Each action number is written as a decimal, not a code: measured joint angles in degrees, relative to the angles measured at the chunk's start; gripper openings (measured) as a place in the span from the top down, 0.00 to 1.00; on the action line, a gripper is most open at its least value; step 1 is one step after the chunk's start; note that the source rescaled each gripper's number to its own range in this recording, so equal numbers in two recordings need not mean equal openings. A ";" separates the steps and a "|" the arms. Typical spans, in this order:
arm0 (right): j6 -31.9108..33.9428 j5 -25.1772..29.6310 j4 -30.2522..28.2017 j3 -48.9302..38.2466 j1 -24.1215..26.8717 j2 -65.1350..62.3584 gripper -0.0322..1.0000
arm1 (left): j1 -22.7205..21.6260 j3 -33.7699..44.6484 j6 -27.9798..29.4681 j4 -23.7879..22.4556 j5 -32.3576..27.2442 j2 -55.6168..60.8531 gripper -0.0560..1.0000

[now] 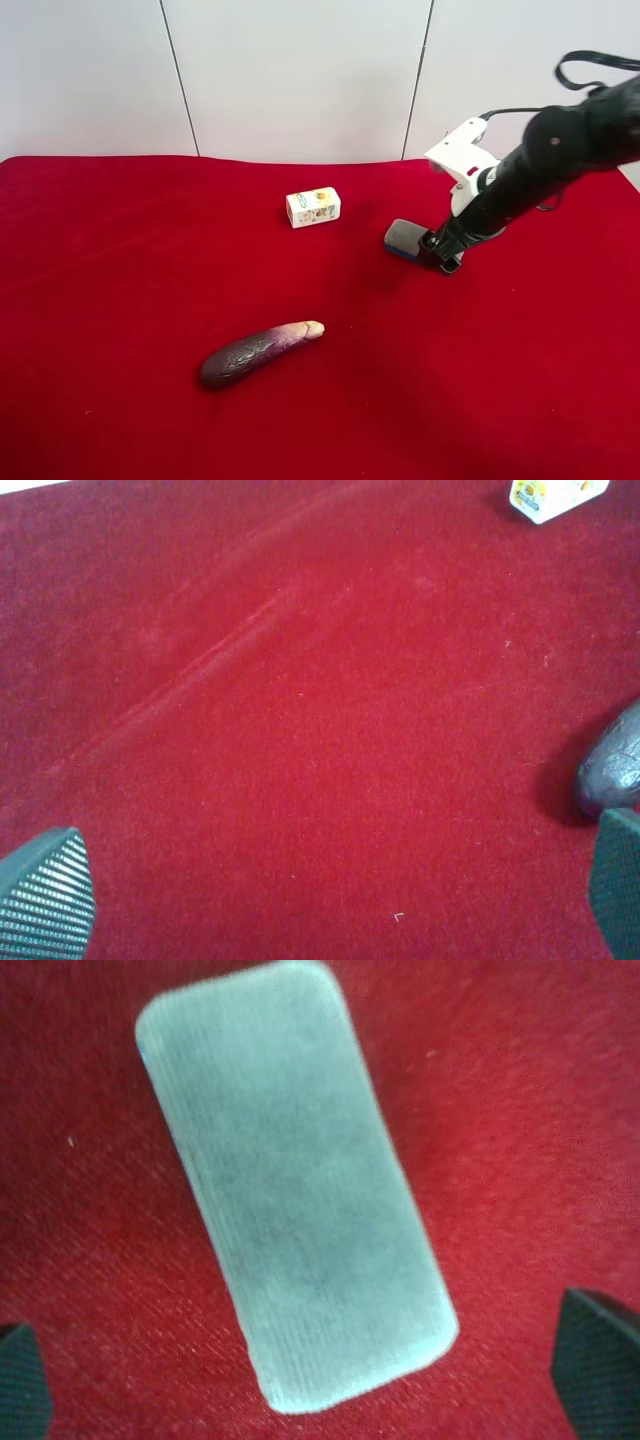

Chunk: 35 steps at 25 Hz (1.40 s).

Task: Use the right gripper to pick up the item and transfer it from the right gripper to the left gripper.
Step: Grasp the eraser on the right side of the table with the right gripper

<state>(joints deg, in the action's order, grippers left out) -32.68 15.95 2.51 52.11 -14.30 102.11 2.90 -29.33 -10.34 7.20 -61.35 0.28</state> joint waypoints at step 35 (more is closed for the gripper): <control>-8.61 13.81 0.45 12.81 1.60 13.74 0.00 | 0.00 0.00 0.00 0.00 0.00 0.00 0.00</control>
<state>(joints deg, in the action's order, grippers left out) -41.29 29.77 2.96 64.92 -12.70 115.86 2.90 -29.33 -10.34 7.20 -61.35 0.28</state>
